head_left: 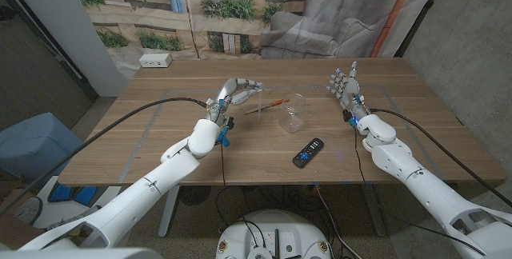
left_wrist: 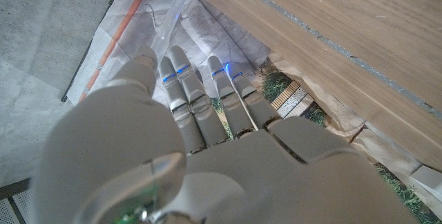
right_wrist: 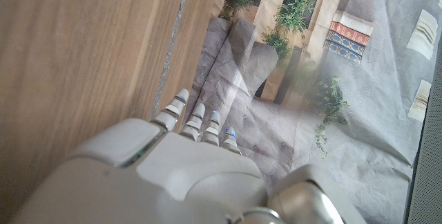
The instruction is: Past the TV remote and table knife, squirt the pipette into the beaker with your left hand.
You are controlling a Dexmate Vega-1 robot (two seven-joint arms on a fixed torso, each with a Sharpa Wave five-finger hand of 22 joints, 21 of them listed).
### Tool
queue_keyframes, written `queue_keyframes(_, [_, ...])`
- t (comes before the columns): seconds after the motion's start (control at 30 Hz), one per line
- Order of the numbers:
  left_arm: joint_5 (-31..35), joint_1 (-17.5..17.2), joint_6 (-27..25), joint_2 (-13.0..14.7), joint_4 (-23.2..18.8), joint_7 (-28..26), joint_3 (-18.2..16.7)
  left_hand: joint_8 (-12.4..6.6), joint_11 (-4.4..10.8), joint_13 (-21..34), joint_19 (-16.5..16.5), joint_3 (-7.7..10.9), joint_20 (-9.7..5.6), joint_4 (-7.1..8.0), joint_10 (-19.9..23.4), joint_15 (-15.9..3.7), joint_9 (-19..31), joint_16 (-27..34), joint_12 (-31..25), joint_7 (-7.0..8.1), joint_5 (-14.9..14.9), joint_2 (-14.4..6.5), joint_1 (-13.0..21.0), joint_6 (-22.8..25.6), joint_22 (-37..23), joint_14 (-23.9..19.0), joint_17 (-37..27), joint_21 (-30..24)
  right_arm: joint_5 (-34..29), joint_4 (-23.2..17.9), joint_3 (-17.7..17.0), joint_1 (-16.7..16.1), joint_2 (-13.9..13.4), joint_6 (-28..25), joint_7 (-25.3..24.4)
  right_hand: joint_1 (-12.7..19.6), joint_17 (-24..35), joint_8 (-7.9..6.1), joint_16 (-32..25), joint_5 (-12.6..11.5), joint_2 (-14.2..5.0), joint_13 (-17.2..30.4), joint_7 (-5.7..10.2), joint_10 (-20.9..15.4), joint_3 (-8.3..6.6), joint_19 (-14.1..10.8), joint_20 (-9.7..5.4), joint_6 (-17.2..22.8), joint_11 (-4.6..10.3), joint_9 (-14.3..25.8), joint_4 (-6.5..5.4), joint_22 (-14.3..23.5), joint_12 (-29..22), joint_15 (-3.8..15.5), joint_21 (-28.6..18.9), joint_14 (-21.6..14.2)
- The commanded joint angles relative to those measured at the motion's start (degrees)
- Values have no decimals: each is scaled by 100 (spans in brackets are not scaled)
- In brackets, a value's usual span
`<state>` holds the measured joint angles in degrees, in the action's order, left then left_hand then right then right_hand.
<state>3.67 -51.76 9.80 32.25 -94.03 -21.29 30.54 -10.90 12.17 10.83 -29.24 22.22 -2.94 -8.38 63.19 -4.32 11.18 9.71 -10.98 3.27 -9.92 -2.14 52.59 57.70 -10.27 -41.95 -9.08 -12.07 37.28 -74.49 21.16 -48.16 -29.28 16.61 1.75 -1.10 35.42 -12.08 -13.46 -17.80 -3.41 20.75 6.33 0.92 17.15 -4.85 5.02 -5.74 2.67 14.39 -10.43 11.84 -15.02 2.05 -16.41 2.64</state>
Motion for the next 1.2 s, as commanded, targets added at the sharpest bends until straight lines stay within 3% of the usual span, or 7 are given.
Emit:
queue_keyframes(0.03, [7,8,27,23,-45,-2,-11,1,-12,17,16,21,-272,-30,-33,-766,-1,-17,-10,-14,6,6,-61,-22,-20,51,-14,2,1,-3,-1,-2,-1,0,0,0,27,-37,-14,-33,-333,15,53,14,37,-16,0,13,22,17,-3,31,-23,456,-23,62])
queue_keyframes(0.73, [85,-33,0,64,-242,-61,-77,-21,-5,18,21,92,-252,-52,-29,-777,-4,-5,-39,-26,-9,-60,-83,-6,-21,44,-17,-1,1,-2,0,3,-1,-4,0,1,26,-39,-12,-33,-332,17,51,12,37,-17,6,18,6,17,-2,31,-25,451,-23,65])
queue_keyframes(1.2, [167,-82,23,307,-448,-73,-316,-21,-7,19,26,180,-239,-109,-23,-785,-3,-13,-52,-31,-28,-129,2,-19,-23,61,-11,-3,1,0,-1,3,-1,-3,2,1,27,-37,-12,-33,-333,17,50,7,37,-18,2,14,17,17,-3,31,-27,450,-23,66])
